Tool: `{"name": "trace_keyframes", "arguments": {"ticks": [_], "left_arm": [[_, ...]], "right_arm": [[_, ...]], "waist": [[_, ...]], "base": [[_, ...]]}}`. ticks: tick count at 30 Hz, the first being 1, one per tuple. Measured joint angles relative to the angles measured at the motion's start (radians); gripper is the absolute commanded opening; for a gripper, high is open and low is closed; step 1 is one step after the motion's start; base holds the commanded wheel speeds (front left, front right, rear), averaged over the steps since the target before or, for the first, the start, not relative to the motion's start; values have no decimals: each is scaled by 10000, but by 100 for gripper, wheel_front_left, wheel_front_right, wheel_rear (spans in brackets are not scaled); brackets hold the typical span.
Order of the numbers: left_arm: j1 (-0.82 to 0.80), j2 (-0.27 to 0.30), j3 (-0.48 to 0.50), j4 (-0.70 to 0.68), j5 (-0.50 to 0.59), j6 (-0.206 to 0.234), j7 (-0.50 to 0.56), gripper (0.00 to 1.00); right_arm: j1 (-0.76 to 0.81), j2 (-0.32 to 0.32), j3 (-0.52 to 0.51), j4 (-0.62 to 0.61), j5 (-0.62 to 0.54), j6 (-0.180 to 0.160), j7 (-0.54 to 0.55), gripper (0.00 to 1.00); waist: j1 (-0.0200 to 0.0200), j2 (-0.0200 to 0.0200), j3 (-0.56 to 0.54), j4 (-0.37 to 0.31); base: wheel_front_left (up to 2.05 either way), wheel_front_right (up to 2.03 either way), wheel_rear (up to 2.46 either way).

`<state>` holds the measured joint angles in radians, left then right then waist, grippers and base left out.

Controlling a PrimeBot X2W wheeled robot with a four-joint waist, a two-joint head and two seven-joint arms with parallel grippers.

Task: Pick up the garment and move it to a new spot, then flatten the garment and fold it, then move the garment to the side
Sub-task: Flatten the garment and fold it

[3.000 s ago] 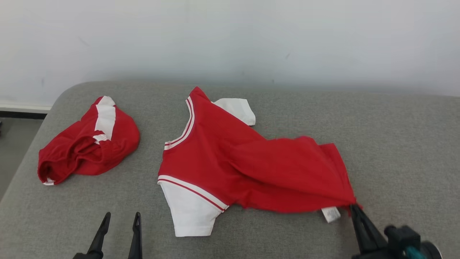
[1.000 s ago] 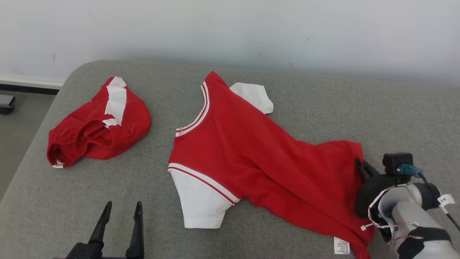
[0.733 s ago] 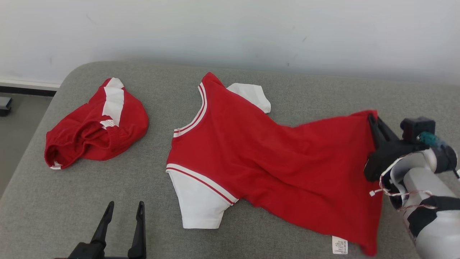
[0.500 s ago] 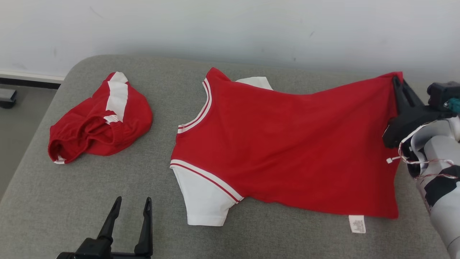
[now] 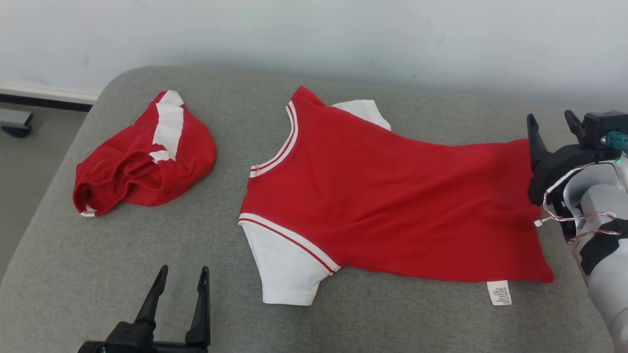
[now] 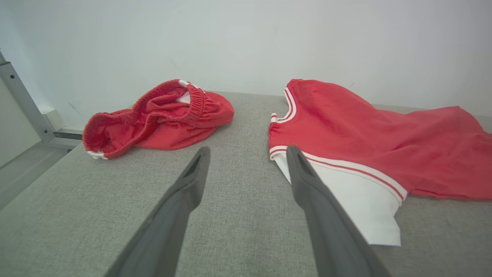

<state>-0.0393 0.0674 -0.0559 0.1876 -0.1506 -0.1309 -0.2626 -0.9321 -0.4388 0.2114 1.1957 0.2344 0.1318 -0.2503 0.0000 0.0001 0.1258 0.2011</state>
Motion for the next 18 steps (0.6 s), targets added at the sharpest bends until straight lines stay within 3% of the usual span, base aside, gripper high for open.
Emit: {"name": "trace_keyframes", "arguments": {"ticks": [5, 13, 18], "left_arm": [[105, 40, 153, -33, 15, -2, 0, 100], [437, 123, 531, -146, 104, -2, 0, 100], [647, 153, 746, -257, 201, 0, 0, 100]], "right_arm": [[304, -29, -462, -784, 81, 0, -107, 100], [2528, 105, -1396, -4487, 132, 0, -115, 100], [4346, 516, -1858, -6497, 207, 0, -130, 100]], "waist": [[0, 0, -223, -270], [-1, -1, -720, -766], [-1, -1, -1018, -1052]], "base": [[0, 0, 0], [0, 0, 0], [0, 0, 0]]}}
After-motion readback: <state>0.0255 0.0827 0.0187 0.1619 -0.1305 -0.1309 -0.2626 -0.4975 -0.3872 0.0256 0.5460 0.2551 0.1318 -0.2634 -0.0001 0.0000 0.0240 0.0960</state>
